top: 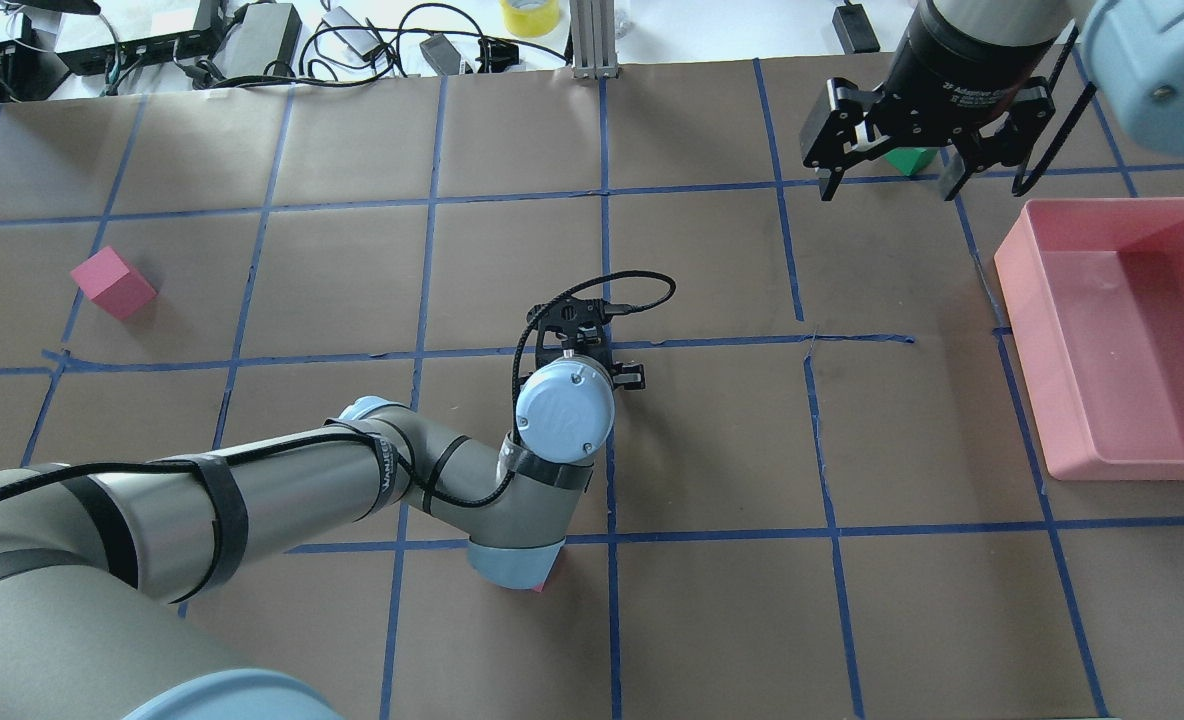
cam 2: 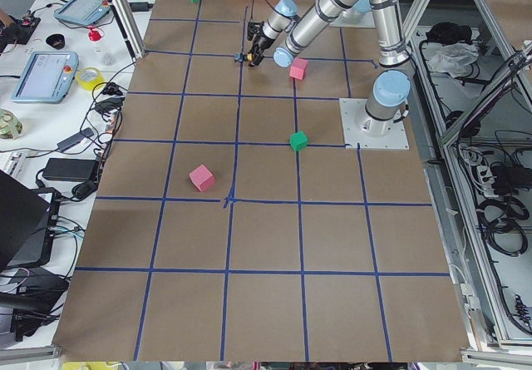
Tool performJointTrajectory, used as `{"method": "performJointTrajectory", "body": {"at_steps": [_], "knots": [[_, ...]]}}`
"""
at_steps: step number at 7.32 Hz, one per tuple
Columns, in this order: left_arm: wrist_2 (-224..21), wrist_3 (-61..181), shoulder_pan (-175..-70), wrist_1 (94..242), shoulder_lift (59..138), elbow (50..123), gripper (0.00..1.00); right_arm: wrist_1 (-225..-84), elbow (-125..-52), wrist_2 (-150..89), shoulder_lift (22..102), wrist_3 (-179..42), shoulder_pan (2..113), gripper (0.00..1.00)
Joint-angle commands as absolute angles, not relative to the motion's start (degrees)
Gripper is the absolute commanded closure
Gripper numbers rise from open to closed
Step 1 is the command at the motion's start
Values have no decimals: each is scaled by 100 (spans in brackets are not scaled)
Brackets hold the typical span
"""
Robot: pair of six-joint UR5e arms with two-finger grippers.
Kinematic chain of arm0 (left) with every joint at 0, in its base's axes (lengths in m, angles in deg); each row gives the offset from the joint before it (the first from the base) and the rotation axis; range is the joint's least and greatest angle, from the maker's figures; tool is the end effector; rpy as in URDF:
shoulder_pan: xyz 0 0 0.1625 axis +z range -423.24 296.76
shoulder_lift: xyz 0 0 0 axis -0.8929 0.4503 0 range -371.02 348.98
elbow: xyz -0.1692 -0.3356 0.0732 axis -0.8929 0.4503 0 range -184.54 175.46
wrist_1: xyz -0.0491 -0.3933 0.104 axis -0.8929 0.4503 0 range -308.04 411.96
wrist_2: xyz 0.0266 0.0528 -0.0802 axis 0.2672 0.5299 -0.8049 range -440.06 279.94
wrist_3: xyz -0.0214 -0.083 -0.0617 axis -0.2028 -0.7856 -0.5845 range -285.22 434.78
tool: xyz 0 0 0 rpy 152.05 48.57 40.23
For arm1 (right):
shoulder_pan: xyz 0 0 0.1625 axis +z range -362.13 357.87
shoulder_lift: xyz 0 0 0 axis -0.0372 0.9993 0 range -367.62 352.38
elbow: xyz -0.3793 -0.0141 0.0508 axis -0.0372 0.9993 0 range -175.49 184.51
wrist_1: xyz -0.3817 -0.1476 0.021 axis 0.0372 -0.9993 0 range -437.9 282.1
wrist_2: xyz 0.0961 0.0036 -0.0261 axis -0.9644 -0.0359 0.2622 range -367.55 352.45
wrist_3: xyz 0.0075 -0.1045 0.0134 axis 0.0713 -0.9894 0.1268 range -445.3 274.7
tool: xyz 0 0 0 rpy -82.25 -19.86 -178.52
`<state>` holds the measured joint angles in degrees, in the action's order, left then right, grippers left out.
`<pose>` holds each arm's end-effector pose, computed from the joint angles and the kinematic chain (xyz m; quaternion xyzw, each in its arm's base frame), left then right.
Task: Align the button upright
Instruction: 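Reach the left gripper to the button and grasp its black body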
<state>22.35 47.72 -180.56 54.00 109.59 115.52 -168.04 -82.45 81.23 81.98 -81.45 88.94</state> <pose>-0.3372 -0.4117 0.1082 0.0233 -0.9661 0.2567 0.0137 0.1447 -0.4917 0.4626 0.0240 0.9994 -0.0237 0.0117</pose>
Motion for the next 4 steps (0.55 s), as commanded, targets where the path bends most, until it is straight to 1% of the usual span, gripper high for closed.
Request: {"method": "performJointTrajectory", "body": {"at_steps": [1, 2, 3, 4], "knots": [[2233, 4832, -18057, 5390, 10896, 11543, 90, -16782, -8250, 8122, 8194, -8161, 8892, 0], [2225, 4850, -18057, 5398, 10869, 11534, 100, -16782, -8250, 8131, 8194, -8170, 8884, 0], [2181, 4937, -18048, 5398, 10782, 11430, 100, -16773, -8250, 8131, 8194, -8170, 8884, 0], [2111, 5025, -17996, 5764, 10624, 11089, 100, -16773, -8250, 8139, 8186, -8178, 8884, 0]]}}
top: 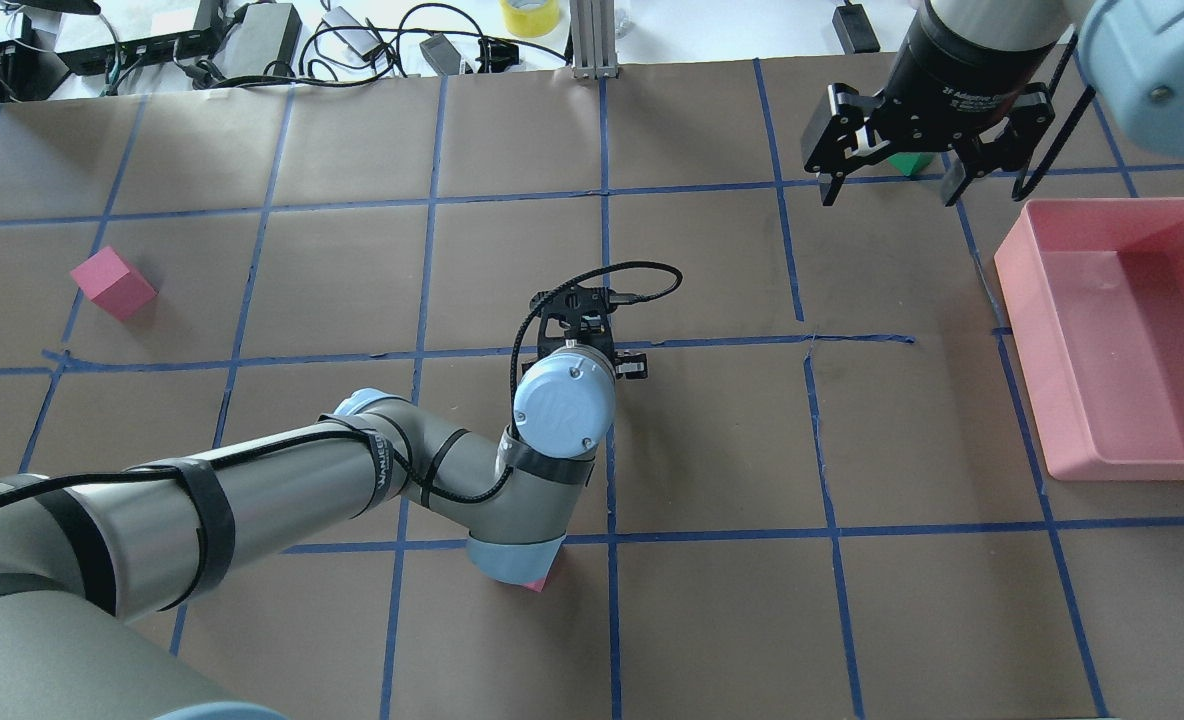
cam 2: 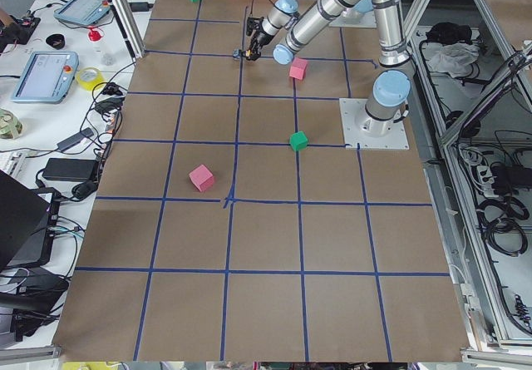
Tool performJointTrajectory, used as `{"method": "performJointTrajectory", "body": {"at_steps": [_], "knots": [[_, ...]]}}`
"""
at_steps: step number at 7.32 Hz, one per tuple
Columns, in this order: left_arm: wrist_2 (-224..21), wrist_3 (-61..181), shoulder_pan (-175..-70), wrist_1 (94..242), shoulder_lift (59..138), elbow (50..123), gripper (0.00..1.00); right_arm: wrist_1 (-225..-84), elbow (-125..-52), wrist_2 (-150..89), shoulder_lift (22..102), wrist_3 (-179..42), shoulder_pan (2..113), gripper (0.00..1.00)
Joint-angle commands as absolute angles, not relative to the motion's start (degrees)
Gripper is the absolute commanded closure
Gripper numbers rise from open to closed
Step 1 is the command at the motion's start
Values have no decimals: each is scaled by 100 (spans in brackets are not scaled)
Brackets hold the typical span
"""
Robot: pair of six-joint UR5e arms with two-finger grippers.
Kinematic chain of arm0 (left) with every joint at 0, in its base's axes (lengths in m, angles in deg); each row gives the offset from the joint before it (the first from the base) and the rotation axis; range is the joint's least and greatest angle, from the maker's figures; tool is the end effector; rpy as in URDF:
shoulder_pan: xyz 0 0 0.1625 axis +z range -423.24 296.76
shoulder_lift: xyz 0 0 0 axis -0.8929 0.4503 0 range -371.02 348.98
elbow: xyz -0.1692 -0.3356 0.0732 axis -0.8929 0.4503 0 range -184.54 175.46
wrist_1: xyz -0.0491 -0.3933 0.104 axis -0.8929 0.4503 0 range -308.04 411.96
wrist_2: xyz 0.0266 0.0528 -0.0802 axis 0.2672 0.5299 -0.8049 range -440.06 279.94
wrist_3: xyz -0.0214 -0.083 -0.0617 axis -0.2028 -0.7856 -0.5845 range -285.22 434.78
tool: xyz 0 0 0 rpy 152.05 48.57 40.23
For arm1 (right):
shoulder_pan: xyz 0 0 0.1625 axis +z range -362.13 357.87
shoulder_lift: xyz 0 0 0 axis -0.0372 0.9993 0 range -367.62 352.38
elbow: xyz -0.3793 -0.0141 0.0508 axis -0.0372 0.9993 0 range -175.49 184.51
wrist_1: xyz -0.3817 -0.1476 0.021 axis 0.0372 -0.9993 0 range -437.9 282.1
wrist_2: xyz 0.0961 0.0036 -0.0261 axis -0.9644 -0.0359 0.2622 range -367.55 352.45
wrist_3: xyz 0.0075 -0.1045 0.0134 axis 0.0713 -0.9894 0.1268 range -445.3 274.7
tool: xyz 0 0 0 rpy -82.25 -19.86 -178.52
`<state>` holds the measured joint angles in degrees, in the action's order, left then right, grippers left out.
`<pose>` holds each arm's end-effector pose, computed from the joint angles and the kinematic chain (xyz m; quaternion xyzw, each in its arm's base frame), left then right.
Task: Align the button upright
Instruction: 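Reach the left gripper to the button and grasp its black body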
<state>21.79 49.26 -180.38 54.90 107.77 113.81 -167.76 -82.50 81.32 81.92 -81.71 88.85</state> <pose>-0.3423 -0.4229 0.1326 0.0130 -0.9612 0.2744 0.0245 0.1438 -0.4917 0.4611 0.0225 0.9995 -0.0204 0.0107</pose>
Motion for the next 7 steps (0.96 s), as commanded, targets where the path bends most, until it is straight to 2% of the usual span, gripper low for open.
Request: {"method": "performJointTrajectory", "body": {"at_steps": [1, 3, 4, 7], "knots": [[1875, 5026, -17856, 7012, 10388, 10625, 100, -16764, -8250, 8148, 8186, -8179, 8884, 0], [1009, 4415, -17427, 9788, 9948, 9509, 100, -16764, -8259, 8148, 8186, -8179, 8884, 0], [324, 3828, -17155, 10715, 9850, 9173, 100, -16764, -8250, 8157, 8186, -8179, 8875, 0], [-1777, 1930, -16687, 11208, 10112, 9090, 100, -16755, -8259, 8166, 8186, -8187, 8866, 0]]}}
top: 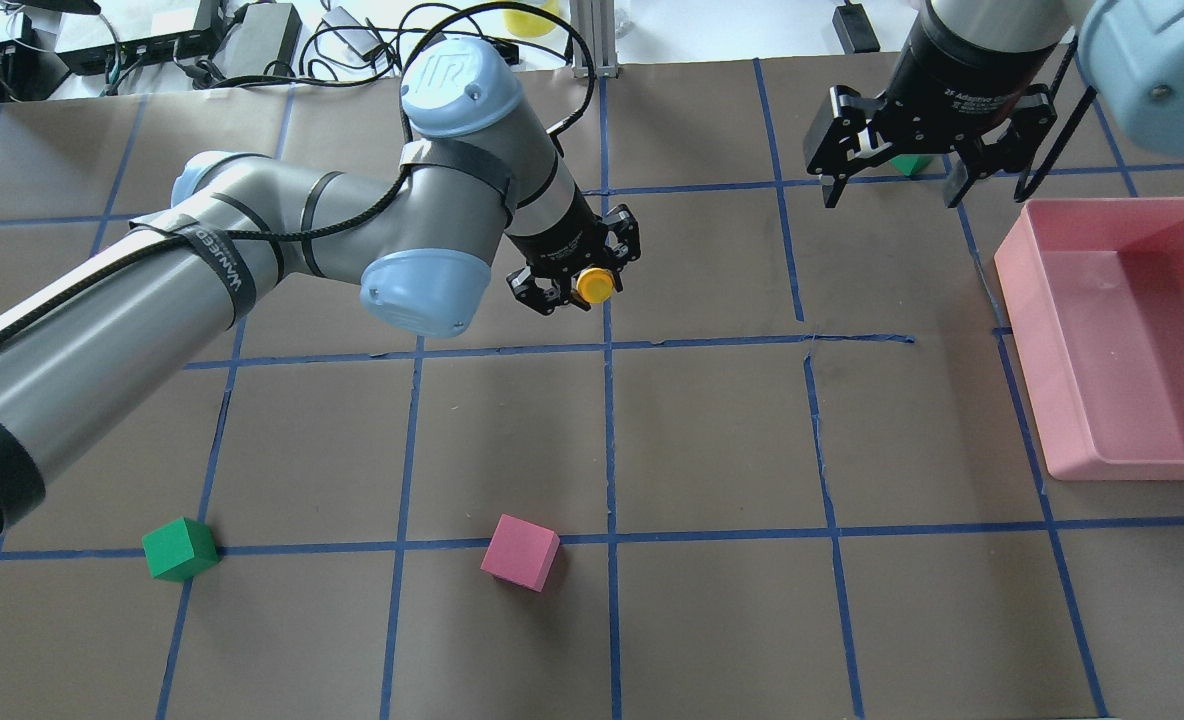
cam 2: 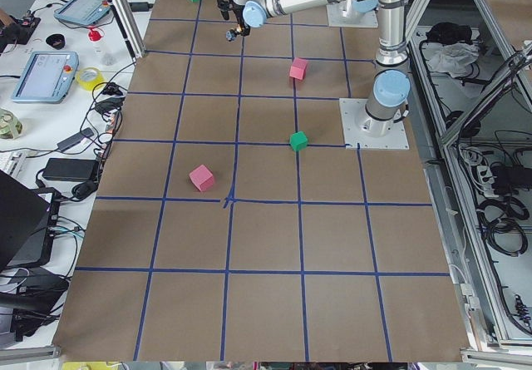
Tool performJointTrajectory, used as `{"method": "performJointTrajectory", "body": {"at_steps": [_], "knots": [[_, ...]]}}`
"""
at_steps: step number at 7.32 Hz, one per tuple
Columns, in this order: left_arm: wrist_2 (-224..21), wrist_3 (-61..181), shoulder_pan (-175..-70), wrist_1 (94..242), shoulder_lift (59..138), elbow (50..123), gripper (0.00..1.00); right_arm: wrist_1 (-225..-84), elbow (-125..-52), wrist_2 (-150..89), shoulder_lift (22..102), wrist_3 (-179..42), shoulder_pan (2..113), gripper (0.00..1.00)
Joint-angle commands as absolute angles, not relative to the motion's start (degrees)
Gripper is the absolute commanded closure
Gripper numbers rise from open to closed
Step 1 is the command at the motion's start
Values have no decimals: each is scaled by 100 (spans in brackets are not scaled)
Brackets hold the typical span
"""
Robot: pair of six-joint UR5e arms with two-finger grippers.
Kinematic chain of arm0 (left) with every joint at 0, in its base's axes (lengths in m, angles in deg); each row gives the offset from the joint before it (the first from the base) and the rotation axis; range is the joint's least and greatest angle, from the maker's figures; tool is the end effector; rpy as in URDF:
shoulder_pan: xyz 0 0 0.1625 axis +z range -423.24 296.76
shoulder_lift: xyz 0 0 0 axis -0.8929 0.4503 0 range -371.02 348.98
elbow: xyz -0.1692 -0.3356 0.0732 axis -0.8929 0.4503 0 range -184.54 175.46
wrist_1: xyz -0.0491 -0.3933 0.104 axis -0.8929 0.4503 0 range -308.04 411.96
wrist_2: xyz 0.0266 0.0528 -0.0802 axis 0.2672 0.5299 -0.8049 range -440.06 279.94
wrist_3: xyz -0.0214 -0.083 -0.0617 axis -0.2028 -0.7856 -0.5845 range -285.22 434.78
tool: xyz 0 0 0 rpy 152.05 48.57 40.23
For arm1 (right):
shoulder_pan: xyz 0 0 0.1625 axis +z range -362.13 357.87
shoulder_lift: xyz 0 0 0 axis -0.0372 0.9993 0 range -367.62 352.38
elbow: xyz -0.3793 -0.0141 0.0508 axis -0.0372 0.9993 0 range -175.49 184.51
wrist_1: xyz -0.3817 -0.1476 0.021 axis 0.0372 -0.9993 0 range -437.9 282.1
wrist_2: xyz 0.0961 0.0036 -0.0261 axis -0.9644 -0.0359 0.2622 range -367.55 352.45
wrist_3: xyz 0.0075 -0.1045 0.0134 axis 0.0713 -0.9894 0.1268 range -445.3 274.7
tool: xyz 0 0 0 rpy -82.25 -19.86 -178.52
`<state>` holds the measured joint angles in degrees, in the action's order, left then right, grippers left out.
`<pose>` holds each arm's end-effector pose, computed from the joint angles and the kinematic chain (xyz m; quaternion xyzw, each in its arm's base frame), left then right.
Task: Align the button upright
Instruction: 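Rotate the button cap-up with the left gripper and lower it onto the table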
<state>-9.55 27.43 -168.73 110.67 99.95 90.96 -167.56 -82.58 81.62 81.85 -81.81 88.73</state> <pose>-0.3204 -0.5250 0.2564 0.2634 -0.9489 -0.0527 0.1659 0.1422 -0.4919 0.4595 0.0228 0.9996 -0.0175 0.0079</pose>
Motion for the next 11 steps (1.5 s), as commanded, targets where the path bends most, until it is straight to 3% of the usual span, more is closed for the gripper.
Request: {"method": "performJointTrajectory", "body": {"at_steps": [1, 4, 11], "knots": [[-2062, 1445, -16616, 11208, 10226, 9117, 100, -16746, -8259, 8166, 8186, -8179, 8866, 0], [-3238, 834, -15942, 11322, 10648, 9117, 100, -16755, -8259, 8166, 8177, -8187, 8857, 0], [-3646, 702, -15930, 11656, 11132, 9205, 97, -16746, -8382, 8148, 8203, -8187, 8866, 0]]}}
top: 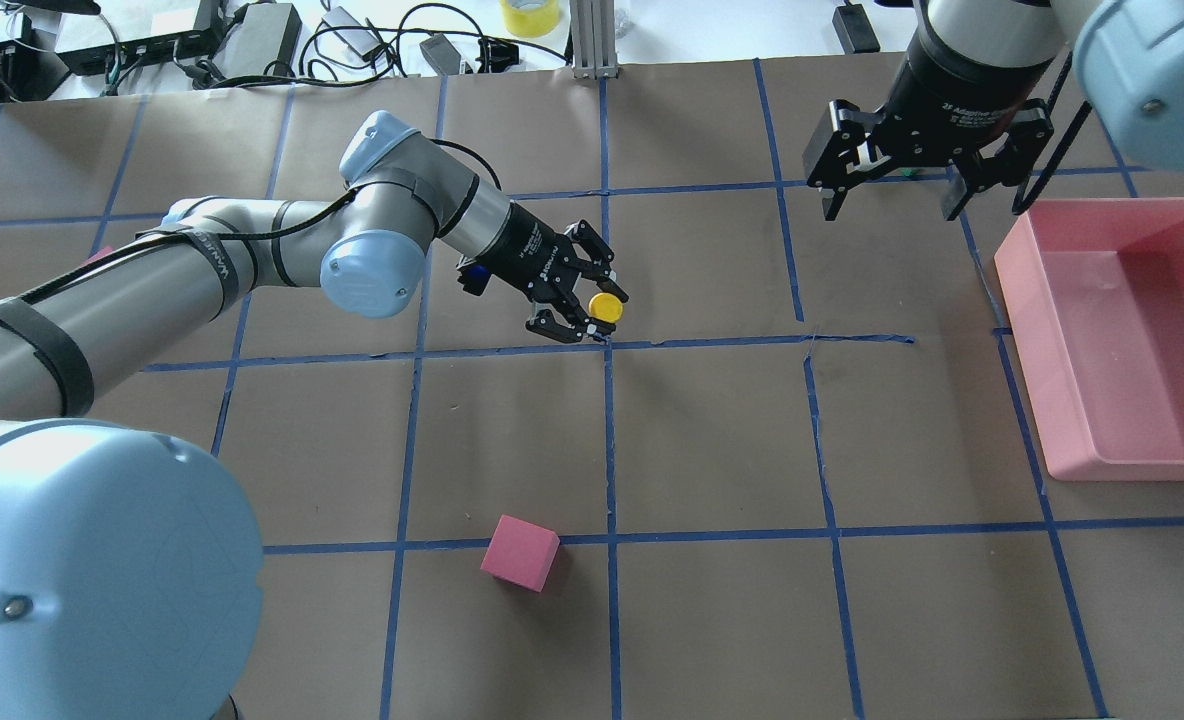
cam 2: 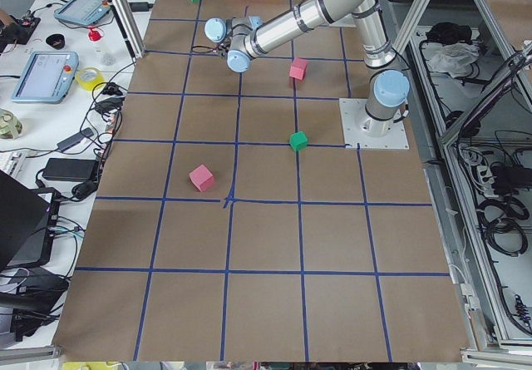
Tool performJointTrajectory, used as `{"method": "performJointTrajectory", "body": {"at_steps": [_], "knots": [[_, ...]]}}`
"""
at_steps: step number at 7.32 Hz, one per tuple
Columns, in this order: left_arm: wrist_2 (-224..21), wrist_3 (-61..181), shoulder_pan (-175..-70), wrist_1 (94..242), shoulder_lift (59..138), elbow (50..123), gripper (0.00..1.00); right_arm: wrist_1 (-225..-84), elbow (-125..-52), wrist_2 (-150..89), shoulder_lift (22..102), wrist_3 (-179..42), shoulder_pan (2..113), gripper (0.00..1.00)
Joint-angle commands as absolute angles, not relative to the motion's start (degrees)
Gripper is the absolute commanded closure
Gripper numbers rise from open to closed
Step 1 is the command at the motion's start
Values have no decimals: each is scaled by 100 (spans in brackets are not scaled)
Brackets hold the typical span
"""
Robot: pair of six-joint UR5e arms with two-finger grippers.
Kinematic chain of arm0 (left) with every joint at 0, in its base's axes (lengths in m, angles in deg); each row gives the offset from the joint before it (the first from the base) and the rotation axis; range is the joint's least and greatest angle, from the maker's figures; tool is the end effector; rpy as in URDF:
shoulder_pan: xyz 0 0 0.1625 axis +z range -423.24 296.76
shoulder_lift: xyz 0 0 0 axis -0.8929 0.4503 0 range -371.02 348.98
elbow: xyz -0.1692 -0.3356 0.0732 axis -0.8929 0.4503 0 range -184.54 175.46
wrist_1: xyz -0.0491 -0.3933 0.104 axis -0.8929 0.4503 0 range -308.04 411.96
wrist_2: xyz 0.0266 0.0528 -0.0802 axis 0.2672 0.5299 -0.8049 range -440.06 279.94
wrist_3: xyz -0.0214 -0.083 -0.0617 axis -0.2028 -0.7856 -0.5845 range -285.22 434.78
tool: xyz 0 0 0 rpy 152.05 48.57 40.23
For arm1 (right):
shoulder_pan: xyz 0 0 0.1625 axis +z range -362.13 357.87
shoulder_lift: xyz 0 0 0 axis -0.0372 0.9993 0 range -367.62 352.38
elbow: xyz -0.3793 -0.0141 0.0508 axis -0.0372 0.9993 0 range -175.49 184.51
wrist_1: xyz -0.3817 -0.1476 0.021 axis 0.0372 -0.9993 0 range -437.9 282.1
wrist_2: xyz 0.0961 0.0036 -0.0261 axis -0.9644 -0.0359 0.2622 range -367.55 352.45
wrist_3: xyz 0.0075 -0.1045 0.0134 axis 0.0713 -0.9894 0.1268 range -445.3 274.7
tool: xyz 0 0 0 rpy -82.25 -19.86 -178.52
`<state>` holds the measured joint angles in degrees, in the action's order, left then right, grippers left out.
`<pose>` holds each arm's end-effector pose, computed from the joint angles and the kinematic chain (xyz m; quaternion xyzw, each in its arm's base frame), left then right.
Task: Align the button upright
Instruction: 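Rotate the button cap-up with the left gripper and lower it onto the table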
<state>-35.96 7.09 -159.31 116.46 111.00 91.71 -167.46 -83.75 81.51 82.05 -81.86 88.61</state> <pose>-0.2702 -0.5627 0.1534 0.5059 -0.7638 -0.3144 0.2485 0.1413 -0.4891 0.4510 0.0235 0.9997 -0.0081 0.0085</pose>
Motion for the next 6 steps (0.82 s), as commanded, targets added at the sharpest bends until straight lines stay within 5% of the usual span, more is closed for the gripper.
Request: {"method": "performJointTrajectory", "body": {"at_steps": [1, 2, 3, 4, 6], "knots": [[-3881, 701, -15930, 11648, 11167, 9222, 92, -16746, -8382, 8148, 8203, -8187, 8857, 0], [-3832, 710, -15930, 11630, 11159, 9231, 82, -16746, -8382, 8148, 8203, -8187, 8857, 0], [-3805, 745, -15930, 11630, 11159, 9240, 36, -16746, -8382, 8148, 8194, -8196, 8857, 0], [-3735, 745, -15930, 11630, 11159, 9249, 7, -16746, -8382, 8148, 8203, -8187, 8857, 0], [-3576, 754, -15930, 11630, 11011, 9205, 0, -16755, -8382, 8148, 8203, -8187, 8857, 0]]}}
